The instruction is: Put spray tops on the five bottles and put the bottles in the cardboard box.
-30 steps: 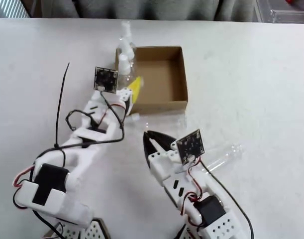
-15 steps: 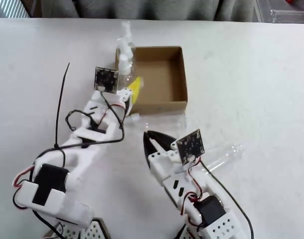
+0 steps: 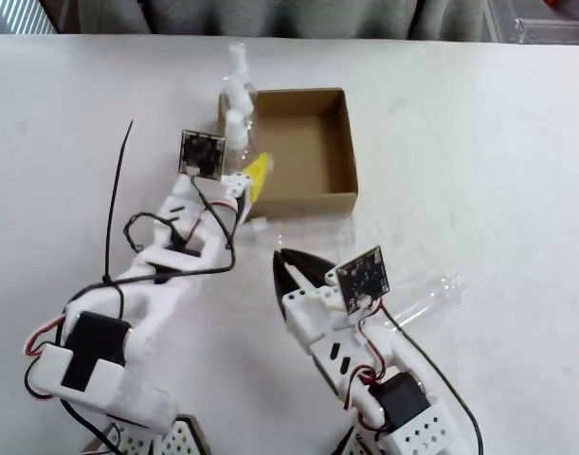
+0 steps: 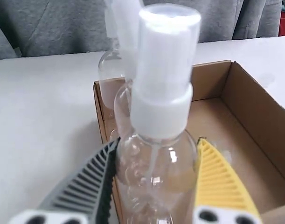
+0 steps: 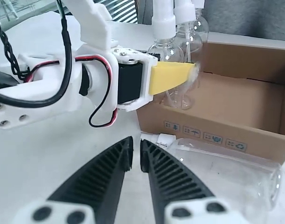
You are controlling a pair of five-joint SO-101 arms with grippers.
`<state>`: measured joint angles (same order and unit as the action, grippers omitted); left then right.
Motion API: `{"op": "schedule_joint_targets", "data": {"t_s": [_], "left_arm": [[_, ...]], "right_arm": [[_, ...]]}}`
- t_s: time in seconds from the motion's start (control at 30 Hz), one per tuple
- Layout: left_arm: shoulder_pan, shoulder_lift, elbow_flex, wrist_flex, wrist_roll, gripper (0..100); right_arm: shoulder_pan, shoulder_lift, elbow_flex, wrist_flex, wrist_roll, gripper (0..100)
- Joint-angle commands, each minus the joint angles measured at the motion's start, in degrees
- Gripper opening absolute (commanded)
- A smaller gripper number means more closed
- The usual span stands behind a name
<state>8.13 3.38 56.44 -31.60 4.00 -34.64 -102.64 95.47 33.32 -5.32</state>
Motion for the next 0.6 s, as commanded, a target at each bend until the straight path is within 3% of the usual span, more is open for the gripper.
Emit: {"op": "schedule_joint_targets", "data": {"t_s": [0.0, 0.17, 0.37, 0.57], "left_arm": [[-1.19, -0.75, -0.09, -0.79, -0.26, 20], [-1.19, -0.75, -0.18, -0.88, -0.26, 22], [-1.19, -0.75, -0.09, -0.79, 0.00, 34], [-1.27, -0.84, -0.09, -0.79, 0.00, 34]], "right_arm": [[0.31, -0.40, 1.41, 0.13, 0.70, 1.5], [0.31, -0.40, 1.41, 0.13, 0.70, 1.5], [0.31, -0.40, 1.41, 0.75, 0.70, 1.5], [0.31, -0.40, 1.41, 0.84, 0.70, 1.5]]}}
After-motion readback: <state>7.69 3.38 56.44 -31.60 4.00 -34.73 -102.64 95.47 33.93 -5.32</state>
